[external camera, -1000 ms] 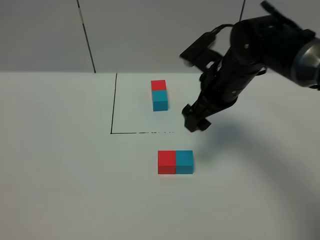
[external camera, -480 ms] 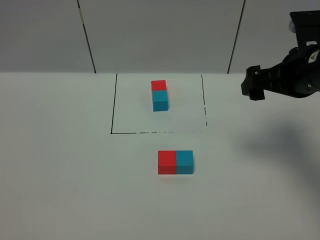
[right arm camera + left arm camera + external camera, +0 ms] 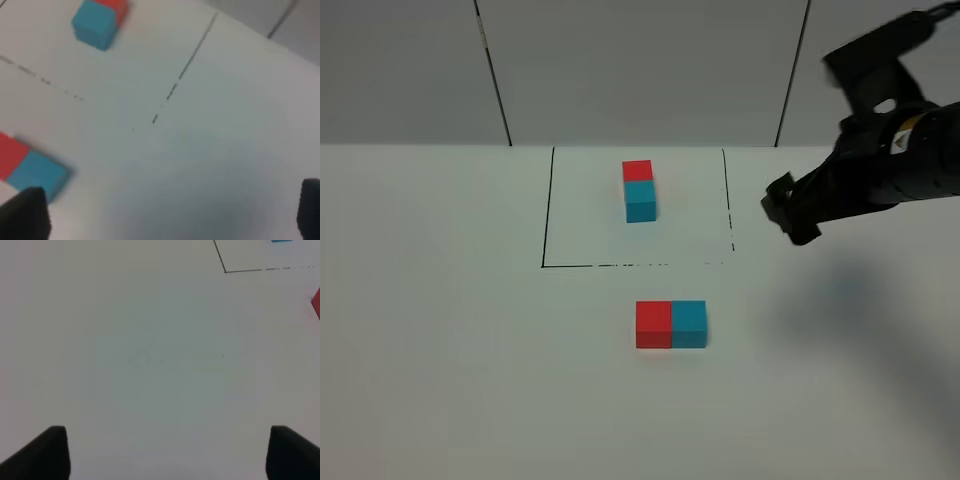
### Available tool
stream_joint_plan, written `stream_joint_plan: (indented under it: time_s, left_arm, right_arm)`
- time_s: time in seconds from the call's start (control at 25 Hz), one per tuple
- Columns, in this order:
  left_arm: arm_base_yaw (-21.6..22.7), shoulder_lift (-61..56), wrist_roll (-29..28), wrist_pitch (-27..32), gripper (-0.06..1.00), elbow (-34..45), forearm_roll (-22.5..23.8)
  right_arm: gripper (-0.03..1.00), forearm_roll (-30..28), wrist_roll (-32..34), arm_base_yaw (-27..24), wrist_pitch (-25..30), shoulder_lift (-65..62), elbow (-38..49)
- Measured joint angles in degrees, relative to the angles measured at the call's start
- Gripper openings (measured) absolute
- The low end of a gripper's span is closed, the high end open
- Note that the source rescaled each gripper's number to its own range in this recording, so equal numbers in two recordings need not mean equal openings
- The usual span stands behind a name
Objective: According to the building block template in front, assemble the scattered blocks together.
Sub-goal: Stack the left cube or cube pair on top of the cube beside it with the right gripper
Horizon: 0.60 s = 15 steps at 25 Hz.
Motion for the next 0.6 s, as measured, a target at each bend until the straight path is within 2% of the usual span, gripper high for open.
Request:
stream_joint_plan:
  time_s: [0.12,0.24,0.36,0.44,0.6]
  left_arm:
    - [0.00,0.00,0.00,0.00,0.68,0.00,0.00]
    - [0.00,0.00,0.00,0.00,0.68,0.00,0.00]
    - [0.00,0.00,0.00,0.00,0.68,0.00,0.00]
    - [0.00,0.00,0.00,0.00,0.68,0.00,0.00]
    - [0.00,0.00,0.00,0.00,0.68,0.00,0.00]
  right_arm:
    - [1.00,-2.67,-10.21,4.33,5.06,4.10,-3.88]
    - [1.00,-3.65,-17.72,7.79,13.50,10.72,-9.51]
    - [1.00,-3.71,-23.19,10.05,19.53,18.12,-14.72]
    - [1.00,-3.22,-26.08,10.91,20.96,22.55,-17.40]
    - [1.00,-1.98,-31.15,11.85,20.46,29.25,-20.88]
